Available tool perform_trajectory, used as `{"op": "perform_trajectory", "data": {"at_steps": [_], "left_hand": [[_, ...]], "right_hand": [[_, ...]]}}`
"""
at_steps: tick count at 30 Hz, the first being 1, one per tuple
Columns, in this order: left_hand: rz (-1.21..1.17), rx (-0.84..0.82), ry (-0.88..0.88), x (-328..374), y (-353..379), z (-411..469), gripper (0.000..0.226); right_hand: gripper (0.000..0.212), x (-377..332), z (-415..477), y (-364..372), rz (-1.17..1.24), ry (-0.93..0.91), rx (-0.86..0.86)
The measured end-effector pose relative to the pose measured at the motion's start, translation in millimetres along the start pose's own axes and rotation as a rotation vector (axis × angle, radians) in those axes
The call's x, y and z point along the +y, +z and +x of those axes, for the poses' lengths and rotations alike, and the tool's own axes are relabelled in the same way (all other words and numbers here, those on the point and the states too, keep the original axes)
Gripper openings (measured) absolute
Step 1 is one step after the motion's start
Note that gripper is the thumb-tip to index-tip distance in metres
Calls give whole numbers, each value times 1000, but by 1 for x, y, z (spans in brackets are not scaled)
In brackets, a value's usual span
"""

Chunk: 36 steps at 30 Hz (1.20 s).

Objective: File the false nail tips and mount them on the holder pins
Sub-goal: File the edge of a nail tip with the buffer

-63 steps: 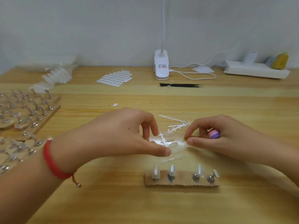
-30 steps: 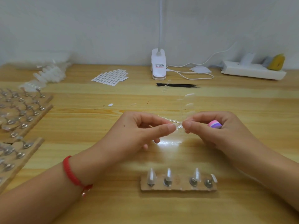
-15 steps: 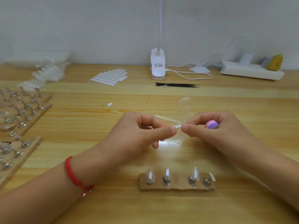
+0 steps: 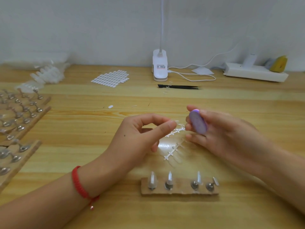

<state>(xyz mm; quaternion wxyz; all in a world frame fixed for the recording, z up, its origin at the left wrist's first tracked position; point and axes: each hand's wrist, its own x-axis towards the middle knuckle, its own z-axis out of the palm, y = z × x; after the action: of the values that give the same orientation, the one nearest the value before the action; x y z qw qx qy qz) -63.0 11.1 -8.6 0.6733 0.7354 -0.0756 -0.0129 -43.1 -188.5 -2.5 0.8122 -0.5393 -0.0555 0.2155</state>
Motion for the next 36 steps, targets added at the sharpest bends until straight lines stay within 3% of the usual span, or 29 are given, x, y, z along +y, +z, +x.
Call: {"op": "perform_trajectory", "data": {"at_steps": [3, 11, 16, 36], "left_hand": [[-22, -11, 2, -1, 1, 1, 28], [-55, -3, 17, -2, 1, 3, 26], [-14, -95, 13, -3, 3, 2, 22], [11, -108, -16, -7, 1, 4, 24]], "right_hand": [[34, 5, 2, 0, -137, -23, 6], [35, 12, 2, 5, -182, -40, 14], [34, 10, 1, 6, -174, -37, 44], [35, 7, 1, 10, -180, 46, 44]]}}
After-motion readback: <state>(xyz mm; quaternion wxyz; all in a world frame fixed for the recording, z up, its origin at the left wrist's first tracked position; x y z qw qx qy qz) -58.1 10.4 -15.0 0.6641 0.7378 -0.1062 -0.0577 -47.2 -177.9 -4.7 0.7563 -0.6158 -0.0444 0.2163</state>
